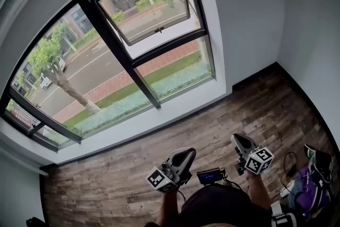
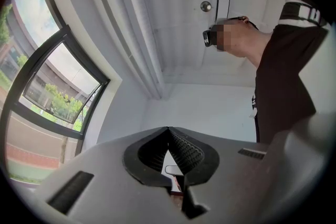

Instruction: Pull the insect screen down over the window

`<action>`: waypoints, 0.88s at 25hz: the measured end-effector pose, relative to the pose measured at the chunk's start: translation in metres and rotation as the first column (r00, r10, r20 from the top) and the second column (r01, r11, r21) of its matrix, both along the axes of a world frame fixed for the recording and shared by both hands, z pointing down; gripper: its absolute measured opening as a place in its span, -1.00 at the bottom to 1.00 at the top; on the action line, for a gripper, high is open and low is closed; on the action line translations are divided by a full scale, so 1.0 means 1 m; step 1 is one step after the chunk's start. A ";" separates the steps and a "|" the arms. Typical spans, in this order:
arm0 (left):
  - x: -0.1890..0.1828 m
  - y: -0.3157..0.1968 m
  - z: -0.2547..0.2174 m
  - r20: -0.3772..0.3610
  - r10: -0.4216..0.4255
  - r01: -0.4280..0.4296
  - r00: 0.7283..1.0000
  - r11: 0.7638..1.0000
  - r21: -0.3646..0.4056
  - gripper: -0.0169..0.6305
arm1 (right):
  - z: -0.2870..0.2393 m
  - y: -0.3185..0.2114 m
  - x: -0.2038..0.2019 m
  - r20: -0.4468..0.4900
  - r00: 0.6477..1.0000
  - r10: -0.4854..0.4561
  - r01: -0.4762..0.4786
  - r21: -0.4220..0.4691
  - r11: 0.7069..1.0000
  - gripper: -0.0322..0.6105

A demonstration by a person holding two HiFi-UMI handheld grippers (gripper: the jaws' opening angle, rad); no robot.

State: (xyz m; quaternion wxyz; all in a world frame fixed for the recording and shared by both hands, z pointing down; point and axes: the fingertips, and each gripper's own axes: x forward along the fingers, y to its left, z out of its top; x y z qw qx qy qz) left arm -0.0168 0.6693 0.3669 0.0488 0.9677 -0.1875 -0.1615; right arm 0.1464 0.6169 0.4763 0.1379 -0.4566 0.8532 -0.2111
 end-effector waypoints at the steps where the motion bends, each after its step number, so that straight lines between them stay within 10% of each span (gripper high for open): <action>1: 0.003 -0.001 -0.001 -0.002 -0.003 0.003 1.000 1.000 0.000 -0.96 | 0.001 -0.001 0.002 -0.010 1.000 0.000 0.000 0.000 1.000 -0.88; 22: 0.013 -0.046 -0.008 0.004 -0.221 0.221 0.975 0.975 -0.023 -0.96 | 0.020 -0.021 0.060 -0.080 0.997 -0.004 0.002 -0.017 1.000 -0.88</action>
